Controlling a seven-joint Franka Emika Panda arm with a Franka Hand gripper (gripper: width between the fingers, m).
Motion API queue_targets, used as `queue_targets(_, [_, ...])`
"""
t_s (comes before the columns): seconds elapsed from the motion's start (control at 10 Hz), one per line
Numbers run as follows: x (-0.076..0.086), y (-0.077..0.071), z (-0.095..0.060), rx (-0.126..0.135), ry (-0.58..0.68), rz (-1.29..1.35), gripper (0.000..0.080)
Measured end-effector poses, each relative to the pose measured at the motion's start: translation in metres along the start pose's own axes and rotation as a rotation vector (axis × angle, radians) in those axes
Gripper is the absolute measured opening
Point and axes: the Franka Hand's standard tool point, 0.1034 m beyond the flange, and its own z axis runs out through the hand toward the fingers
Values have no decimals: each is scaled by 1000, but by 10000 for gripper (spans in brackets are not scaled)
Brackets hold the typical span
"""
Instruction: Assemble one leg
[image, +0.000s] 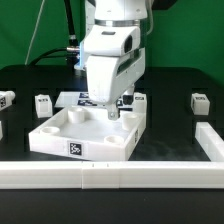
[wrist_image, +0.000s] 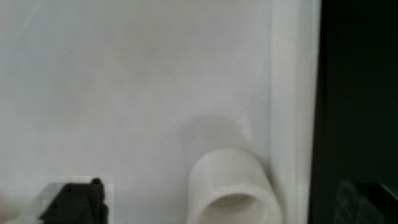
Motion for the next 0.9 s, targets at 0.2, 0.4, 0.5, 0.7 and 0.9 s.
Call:
queue_targets(0.2, [-13,-8,12,2,5,-16,650])
queue_targets(0.4, [-20,-11,23,8,7,-2,650])
queue_targets(0.5, [-19,-13,26,13,7,-2,650])
queue_targets(0.7, [-19,-13,27,13,7,-1,551])
queue_targets(0.9, [-19,-13,27,13,7,-1,372])
